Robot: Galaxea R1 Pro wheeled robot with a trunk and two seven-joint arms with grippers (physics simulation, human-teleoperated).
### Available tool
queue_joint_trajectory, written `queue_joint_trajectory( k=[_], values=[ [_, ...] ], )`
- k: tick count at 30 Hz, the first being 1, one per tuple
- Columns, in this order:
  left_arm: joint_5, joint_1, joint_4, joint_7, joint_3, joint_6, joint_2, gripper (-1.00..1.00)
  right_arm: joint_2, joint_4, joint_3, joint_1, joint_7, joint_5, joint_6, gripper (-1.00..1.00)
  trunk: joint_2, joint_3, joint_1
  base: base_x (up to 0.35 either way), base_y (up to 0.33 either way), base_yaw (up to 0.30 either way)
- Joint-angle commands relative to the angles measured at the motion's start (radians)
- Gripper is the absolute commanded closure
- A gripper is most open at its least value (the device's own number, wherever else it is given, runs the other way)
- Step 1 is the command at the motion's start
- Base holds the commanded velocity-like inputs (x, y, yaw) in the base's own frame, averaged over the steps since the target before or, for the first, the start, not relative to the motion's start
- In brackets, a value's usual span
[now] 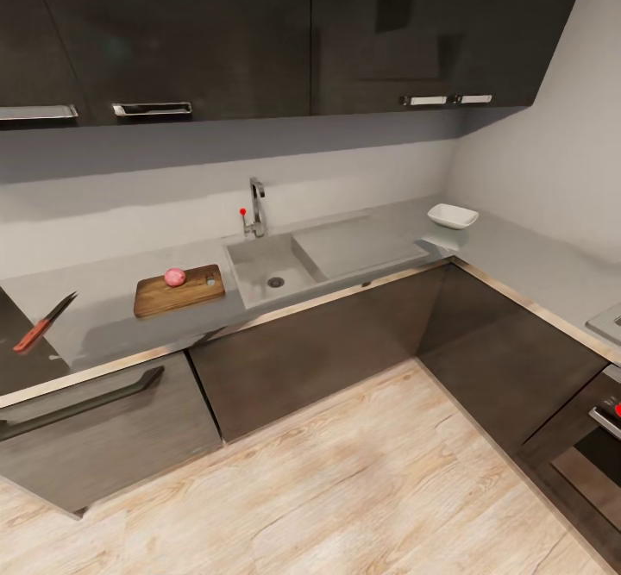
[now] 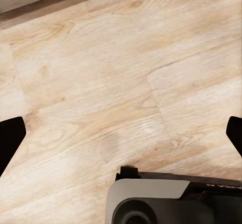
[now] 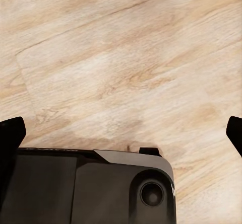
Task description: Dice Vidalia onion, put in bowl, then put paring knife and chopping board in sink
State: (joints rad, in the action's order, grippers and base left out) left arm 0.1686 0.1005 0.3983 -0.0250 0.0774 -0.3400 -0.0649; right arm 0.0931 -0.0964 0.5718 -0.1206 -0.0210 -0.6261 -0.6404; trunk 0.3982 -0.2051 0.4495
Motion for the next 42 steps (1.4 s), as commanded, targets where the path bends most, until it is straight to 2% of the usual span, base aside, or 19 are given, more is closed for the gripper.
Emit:
queue_joint_trajectory(
  k=[1, 15, 21, 25, 27, 30, 36, 39, 42],
  values=[
    [0.01, 0.001, -0.002, -0.003, 0.008, -0.004, -0.001, -1.0, 0.0, 0.0, 0.008, -0.001, -0.002, -0.01, -0.002, -1.0, 0.002, -0.002, 0.001, 0.0, 0.0, 0.0],
    [0.01, 0.001, -0.022, -0.004, 0.008, -0.004, 0.002, -1.0, 0.0, 0.0, 0.008, -0.001, -0.002, -0.01, -0.002, -1.0, 0.002, -0.002, 0.001, 0.0, 0.0, 0.0],
    [0.009, 0.001, -0.027, -0.004, 0.009, -0.004, 0.004, -1.0, 0.01, -0.001, 0.008, -0.001, -0.003, -0.012, -0.004, -1.0, 0.002, -0.002, 0.001, 0.0, 0.0, 0.0],
    [0.009, 0.001, -0.032, -0.004, 0.009, -0.004, 0.005, -1.0, 0.0, -0.022, 0.015, -0.001, -0.005, -0.01, -0.008, -1.0, 0.002, -0.002, 0.001, 0.0, 0.0, 0.0],
    [0.009, 0.001, -0.035, -0.004, 0.01, -0.004, 0.005, -1.0, -0.003, -0.058, 0.016, -0.001, -0.006, -0.009, -0.009, -1.0, 0.002, -0.002, 0.001, 0.0, 0.0, 0.0],
    [0.009, 0.001, -0.038, -0.004, 0.01, -0.004, 0.006, -1.0, 0.004, -0.185, 0.016, -0.001, -0.009, -0.008, -0.007, -1.0, 0.002, -0.002, 0.001, 0.0, 0.0, 0.0],
    [0.009, 0.001, -0.046, -0.004, 0.01, -0.004, 0.006, -1.0, 0.013, -0.358, 0.016, -0.001, -0.008, -0.006, -0.001, -1.0, 0.002, -0.002, 0.001, 0.0, 0.0, 0.0],
    [0.009, 0.001, -0.047, -0.004, 0.01, -0.004, 0.007, -1.0, 0.019, -0.449, 0.016, -0.001, -0.009, 0.016, 0.015, -1.0, 0.002, -0.002, 0.001, 0.0, 0.0, 0.0],
    [0.009, 0.001, -0.047, -0.004, 0.01, -0.004, 0.007, -1.0, 0.026, -0.517, 0.014, -0.001, -0.005, 0.062, 0.061, -1.0, 0.002, -0.002, 0.001, 0.0, 0.0, 0.0]
  ],
)
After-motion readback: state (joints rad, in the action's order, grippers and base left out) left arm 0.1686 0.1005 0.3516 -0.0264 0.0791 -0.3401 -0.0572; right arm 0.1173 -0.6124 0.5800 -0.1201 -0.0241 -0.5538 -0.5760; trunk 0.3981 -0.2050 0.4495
